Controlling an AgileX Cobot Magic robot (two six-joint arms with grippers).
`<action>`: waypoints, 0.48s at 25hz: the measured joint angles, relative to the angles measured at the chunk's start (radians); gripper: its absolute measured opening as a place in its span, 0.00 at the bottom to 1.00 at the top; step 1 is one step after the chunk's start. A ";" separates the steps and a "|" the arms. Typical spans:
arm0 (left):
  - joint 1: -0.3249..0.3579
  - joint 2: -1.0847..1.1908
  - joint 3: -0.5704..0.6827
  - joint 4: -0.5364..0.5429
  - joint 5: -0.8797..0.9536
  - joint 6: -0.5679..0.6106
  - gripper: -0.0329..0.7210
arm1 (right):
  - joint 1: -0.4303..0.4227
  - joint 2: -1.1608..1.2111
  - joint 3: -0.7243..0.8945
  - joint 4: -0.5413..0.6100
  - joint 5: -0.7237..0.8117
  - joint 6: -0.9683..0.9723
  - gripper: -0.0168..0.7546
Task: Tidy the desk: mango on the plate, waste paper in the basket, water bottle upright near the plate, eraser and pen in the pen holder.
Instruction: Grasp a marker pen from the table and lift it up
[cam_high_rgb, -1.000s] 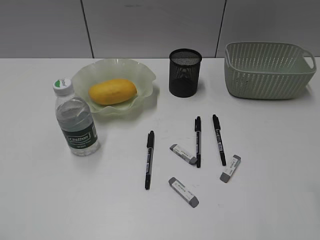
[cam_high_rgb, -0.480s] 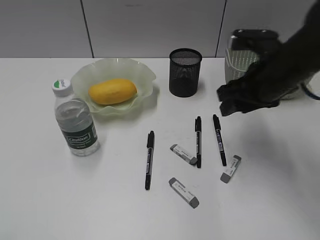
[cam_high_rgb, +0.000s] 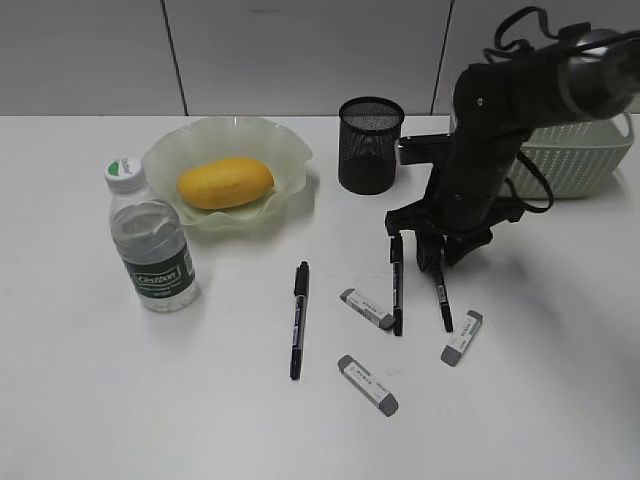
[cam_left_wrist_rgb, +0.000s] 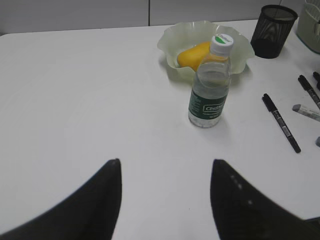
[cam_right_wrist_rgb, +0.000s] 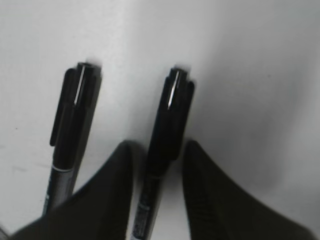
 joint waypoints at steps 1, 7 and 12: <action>0.000 0.000 0.000 0.000 0.000 0.000 0.60 | 0.001 0.006 -0.012 -0.013 0.014 0.005 0.30; 0.000 0.000 0.000 0.000 -0.002 0.000 0.60 | 0.002 -0.083 0.003 -0.103 -0.046 0.064 0.17; 0.000 0.005 0.000 0.000 -0.002 0.000 0.60 | 0.000 -0.381 0.124 -0.199 -0.680 0.081 0.17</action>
